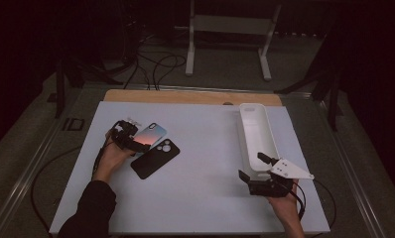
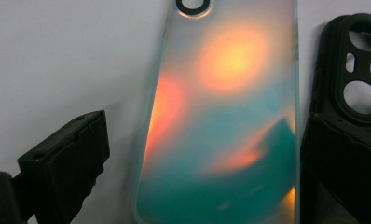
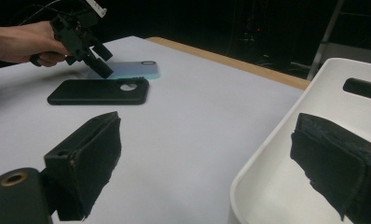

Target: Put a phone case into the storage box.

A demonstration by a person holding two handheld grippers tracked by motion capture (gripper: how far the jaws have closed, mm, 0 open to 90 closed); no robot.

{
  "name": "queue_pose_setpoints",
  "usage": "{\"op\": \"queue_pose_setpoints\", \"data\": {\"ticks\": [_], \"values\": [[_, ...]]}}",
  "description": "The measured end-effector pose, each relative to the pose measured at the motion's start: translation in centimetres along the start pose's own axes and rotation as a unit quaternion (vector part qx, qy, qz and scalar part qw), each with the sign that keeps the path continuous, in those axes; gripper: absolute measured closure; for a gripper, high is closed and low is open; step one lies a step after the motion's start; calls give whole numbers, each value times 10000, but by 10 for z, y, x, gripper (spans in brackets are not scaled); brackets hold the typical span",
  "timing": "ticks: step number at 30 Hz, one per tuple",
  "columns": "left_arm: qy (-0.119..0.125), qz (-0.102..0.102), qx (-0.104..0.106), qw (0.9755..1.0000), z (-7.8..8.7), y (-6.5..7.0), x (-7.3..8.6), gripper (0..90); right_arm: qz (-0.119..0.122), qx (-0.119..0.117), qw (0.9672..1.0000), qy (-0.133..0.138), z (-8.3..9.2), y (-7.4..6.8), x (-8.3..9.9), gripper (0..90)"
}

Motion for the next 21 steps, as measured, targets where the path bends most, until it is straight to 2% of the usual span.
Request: {"op": "queue_pose_setpoints", "data": {"ticks": [4, 7, 10, 15, 21], "values": [[-5, 20, 32, 10000, 0, 0, 0, 30, 11, 2, 10000, -7, 0, 0, 0, 86], [-140, -76, -127, 9998, -3, -3, 3, 56, 11, 3, 10000, -2, 0, 0, 0, 86], [-162, 57, 22, 9999, -3, -4, 4, 70, 9, 8, 10000, -3, 0, 0, 0, 86], [-251, 116, 50, 9996, -2, -3, 4, 111, 9, 10, 10000, -17, 0, 0, 1, 86], [-444, 82, 82, 9989, 1, -1, 4, 151, 9, -3, 10000, -32, -1, -1, 1, 86]]}}
Point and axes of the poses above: each handheld gripper's, and its own axes: z roughly backward along the jaws, x roughly out of its underside, y roughly to its right, the point moved 6 cm from there along -z, roughly forward along the jaws, and after that the axes turned 1 degree about -x, right-handed, at the moved point
